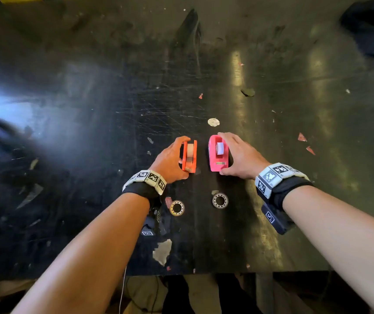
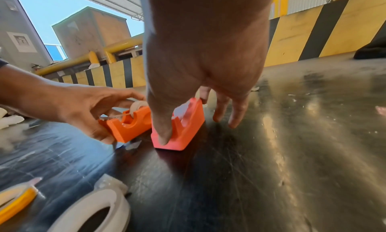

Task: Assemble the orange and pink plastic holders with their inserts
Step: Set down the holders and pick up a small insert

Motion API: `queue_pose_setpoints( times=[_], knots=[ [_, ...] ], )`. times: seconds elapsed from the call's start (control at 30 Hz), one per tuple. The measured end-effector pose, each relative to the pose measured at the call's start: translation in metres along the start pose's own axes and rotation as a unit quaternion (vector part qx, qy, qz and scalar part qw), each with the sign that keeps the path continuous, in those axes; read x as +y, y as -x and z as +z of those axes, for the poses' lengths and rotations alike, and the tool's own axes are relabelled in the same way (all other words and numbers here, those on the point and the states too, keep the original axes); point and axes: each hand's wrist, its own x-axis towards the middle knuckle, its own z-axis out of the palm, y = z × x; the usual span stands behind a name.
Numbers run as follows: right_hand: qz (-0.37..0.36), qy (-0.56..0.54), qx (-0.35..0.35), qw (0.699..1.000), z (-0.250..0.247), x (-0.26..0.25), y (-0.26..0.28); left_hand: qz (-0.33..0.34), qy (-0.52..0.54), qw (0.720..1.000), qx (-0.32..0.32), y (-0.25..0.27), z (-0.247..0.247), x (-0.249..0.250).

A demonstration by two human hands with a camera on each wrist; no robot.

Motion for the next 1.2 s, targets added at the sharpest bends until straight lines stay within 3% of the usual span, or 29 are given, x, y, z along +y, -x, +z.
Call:
queue_pose_setpoints(
  times=[0.33, 0.47, 0.6, 0.73, 0.87, 0.97, 1.07, 1.2],
  knots=[
    [0.019, 0.008, 0.003, 1.000, -0.003, -0.005, 0.000, -0.025, 0.008, 0.998, 0.050, 0.000, 0.011, 0.005],
    [0.007, -0.002, 0.031, 0.999, -0.003, -0.004, 0.005, -0.038, 0.030, 0.998, 0.030, 0.003, 0.008, 0.008],
    [-0.013, -0.038, 0.055, 0.998, -0.010, -0.007, 0.022, -0.011, 0.077, 0.997, 0.015, 0.017, -0.005, 0.012],
    [-0.049, -0.082, 0.098, 0.991, -0.024, -0.018, 0.048, 0.043, 0.103, 0.990, 0.092, 0.041, -0.029, 0.037],
    [-0.097, -0.097, 0.123, 0.983, -0.039, -0.033, 0.076, 0.124, 0.053, 0.973, 0.189, 0.064, -0.051, 0.080],
    [-0.104, -0.086, 0.132, 0.982, -0.046, -0.048, 0.095, 0.162, -0.004, 0.977, 0.142, 0.077, -0.058, 0.104],
    [-0.105, -0.072, 0.128, 0.984, -0.047, -0.056, 0.106, 0.147, -0.080, 0.983, 0.080, 0.084, -0.061, 0.116],
    [-0.103, -0.064, 0.119, 0.985, -0.044, -0.059, 0.114, 0.132, -0.143, 0.979, 0.065, 0.092, -0.060, 0.124]
  ],
)
